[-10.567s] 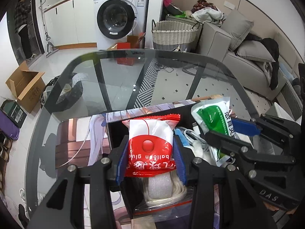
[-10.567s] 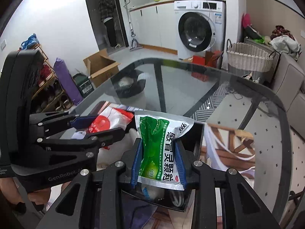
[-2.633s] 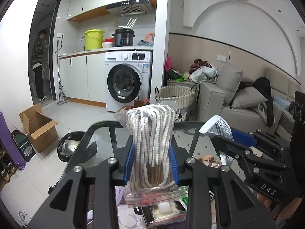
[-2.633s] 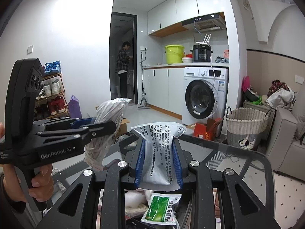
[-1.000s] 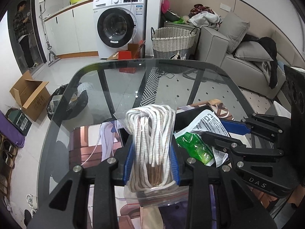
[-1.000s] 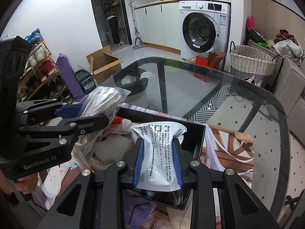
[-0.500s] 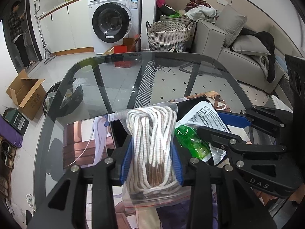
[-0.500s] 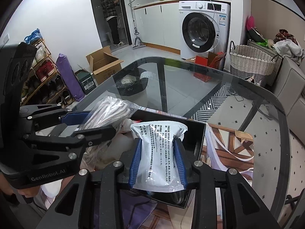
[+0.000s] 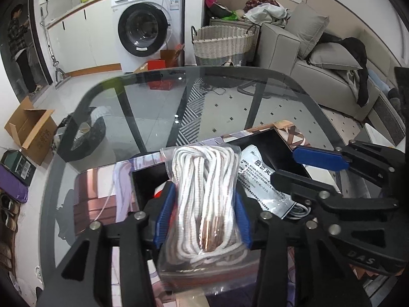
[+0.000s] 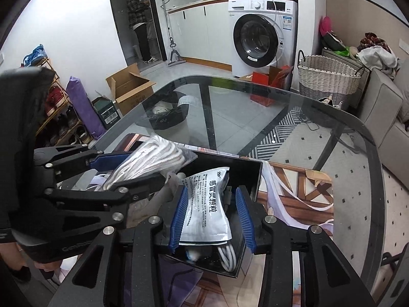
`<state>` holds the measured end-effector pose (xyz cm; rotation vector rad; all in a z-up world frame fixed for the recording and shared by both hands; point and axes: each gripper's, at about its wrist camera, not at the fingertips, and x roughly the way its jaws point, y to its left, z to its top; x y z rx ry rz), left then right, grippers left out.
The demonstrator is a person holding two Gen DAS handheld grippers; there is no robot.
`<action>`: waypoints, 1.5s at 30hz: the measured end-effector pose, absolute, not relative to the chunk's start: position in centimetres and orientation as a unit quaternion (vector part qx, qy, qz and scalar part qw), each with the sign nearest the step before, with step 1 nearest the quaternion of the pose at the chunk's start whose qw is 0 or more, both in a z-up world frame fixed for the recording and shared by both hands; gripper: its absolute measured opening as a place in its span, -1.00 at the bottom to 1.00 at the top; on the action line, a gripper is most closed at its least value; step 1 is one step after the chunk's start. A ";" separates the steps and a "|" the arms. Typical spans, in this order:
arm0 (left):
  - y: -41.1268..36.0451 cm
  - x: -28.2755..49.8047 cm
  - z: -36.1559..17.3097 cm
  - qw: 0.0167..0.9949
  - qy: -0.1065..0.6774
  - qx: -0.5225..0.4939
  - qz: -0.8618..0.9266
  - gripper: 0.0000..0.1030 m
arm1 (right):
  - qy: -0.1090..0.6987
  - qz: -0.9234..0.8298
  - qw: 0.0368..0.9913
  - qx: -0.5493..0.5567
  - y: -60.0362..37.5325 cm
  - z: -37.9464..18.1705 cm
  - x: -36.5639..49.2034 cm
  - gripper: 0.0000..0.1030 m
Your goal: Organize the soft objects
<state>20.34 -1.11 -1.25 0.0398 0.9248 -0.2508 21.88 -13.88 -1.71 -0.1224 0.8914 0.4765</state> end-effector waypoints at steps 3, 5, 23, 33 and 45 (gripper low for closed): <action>-1.3 20.9 -2.0 0.882 0.455 0.028 -0.117 0.03 | 0.428 0.228 0.873 -0.054 -14.1 -1.7 21.9 -0.19; -1.6 21.1 -2.7 0.877 0.465 0.036 -0.112 0.09 | 0.429 0.227 0.873 -0.054 -14.2 -1.7 21.8 -0.08; -1.7 19.3 -1.5 0.892 0.441 0.057 -0.087 0.48 | 0.427 0.230 0.873 -0.040 -15.3 -1.3 21.0 -0.04; -1.7 15.2 0.9 0.916 0.389 0.080 -0.066 0.55 | 0.417 0.225 0.880 -0.019 -16.3 -0.6 19.1 0.36; -1.3 10.2 0.8 0.922 0.372 0.070 -0.080 0.56 | 0.402 0.220 0.889 -0.017 -18.3 -0.4 13.1 0.61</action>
